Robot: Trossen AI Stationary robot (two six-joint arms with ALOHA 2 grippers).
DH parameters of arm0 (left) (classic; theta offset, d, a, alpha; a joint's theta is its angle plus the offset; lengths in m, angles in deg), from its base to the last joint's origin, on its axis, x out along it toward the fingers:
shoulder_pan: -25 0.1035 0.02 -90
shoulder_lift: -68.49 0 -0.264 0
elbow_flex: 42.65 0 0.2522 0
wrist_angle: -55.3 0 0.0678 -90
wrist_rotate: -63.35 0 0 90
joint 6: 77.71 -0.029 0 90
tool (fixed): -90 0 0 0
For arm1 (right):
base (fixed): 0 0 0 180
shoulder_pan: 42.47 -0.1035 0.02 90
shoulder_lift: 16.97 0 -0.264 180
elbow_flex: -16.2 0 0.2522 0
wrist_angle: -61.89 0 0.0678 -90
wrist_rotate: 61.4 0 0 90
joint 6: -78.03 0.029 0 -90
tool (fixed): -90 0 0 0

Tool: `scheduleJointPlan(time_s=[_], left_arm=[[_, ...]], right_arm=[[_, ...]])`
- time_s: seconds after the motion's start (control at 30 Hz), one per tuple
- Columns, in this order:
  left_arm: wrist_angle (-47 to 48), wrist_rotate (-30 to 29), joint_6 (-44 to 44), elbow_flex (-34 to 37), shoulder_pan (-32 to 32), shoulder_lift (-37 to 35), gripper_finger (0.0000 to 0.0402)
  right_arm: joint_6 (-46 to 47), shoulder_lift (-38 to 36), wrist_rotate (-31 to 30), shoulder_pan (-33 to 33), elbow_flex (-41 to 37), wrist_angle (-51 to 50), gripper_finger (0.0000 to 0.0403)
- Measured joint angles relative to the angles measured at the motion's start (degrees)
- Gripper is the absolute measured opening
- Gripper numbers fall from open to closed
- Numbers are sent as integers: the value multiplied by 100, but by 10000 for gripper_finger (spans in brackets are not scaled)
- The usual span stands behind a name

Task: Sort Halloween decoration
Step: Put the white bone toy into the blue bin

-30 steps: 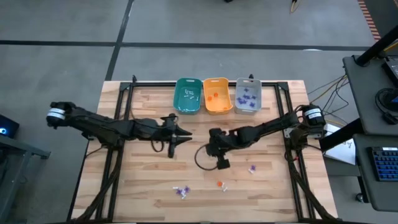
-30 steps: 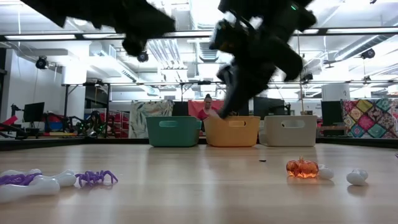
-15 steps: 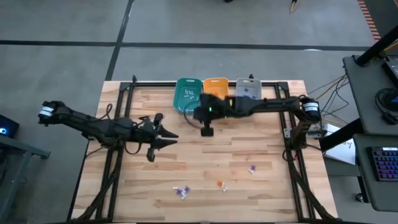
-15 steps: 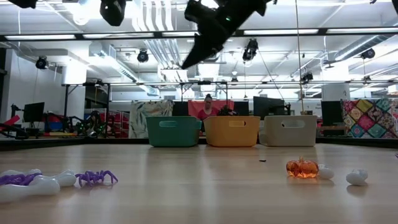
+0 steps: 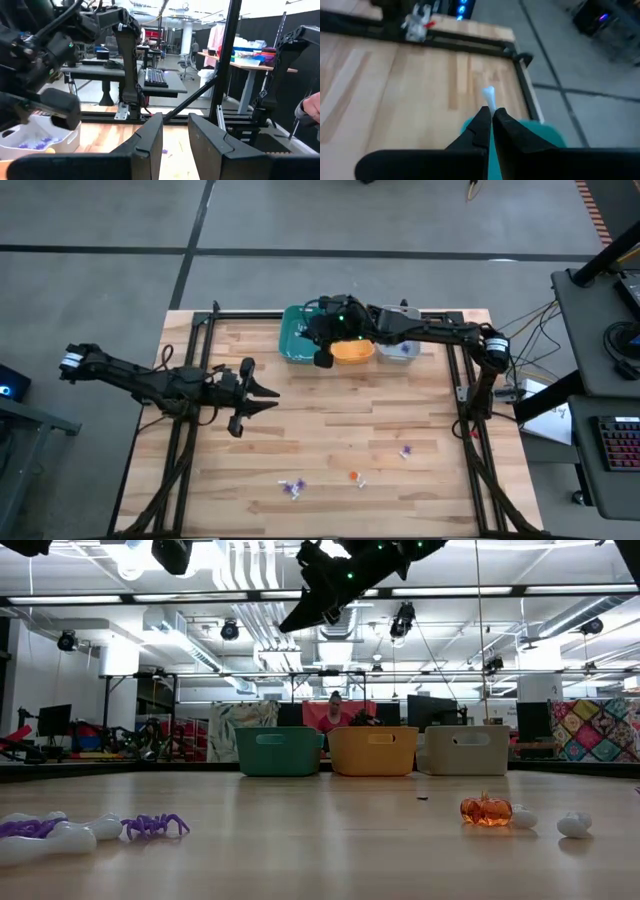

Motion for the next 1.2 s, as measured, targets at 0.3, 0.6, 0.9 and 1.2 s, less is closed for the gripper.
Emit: scheduleJointPlan(time_s=[0.3, 0.6, 0.9, 1.2], left_arm=[[-27, -145, -239, -9, 7, -52, 75], [-20, -251, -246, -13, 11, -50, 75], [9, -258, -243, -13, 11, -50, 75], [22, -297, -243, -13, 11, -50, 75]], right_arm=[[-103, 361, 41, 217, 2, 775, 9], [-131, 1353, -67, 338, 842, 614, 9], [-99, 2597, -161, 608, 2558, -1321, 9], [-140, 2960, -161, 885, 2891, -2375, 9]])
